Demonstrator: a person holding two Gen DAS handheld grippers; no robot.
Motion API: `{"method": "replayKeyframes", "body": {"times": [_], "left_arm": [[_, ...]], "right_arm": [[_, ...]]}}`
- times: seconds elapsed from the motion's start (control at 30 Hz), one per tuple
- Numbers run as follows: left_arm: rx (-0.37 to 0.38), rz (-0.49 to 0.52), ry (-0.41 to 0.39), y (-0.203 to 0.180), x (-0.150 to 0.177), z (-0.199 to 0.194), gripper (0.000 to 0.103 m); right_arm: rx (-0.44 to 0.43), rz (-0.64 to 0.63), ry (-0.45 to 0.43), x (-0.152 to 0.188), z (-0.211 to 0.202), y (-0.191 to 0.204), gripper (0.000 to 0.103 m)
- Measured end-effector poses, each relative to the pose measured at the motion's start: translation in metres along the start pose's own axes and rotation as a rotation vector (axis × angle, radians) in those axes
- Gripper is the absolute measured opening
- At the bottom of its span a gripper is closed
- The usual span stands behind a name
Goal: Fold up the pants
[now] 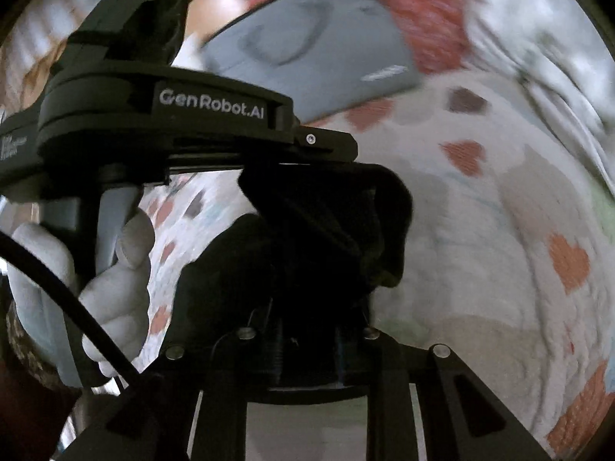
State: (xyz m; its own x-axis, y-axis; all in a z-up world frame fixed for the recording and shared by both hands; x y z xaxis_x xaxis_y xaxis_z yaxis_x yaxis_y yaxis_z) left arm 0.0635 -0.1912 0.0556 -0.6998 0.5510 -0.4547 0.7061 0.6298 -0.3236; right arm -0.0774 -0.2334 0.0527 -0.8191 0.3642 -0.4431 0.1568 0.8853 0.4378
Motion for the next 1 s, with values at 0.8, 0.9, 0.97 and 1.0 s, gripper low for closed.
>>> {"method": "replayKeyframes", "body": {"times": [0.8, 0.9, 0.97, 1.0], "left_arm": [[0.027, -0.683, -0.348, 0.240, 0.179, -0.100, 0.000], [0.049, -0.687, -0.382, 0.242, 0.184, -0.108, 0.008], [0.063, -0.687, -0.399, 0.240, 0.185, -0.111, 0.023], [0.068, -0.691, -0.400, 0.238, 0.186, -0.111, 0.029]], "right_arm": [[-0.017, -0.590, 0.139, 0.085, 0.056, 0.191, 0.066], [-0.003, -0.529, 0.154, 0.084, 0.029, 0.161, 0.066], [0.027, -0.471, 0.148, 0.074, 0.015, 0.142, 0.067], [0.039, -0.443, 0.149, 0.066, 0.013, 0.133, 0.067]]}}
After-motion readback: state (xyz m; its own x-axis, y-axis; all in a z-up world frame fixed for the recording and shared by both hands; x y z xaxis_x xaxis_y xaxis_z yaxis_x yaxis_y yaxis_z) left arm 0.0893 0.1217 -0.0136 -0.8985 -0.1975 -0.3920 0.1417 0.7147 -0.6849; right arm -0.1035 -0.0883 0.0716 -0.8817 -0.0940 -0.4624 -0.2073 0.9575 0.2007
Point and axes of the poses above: each gripper's, at about its wrist camera, not at the fingertips, and z roughly the way its jaws point, y to its left, x to its underside, the point moved 1 cm from there along z, roughly the way its jaws point, and after that the axes turned 3 degrees about y, right-handed, at the moved point
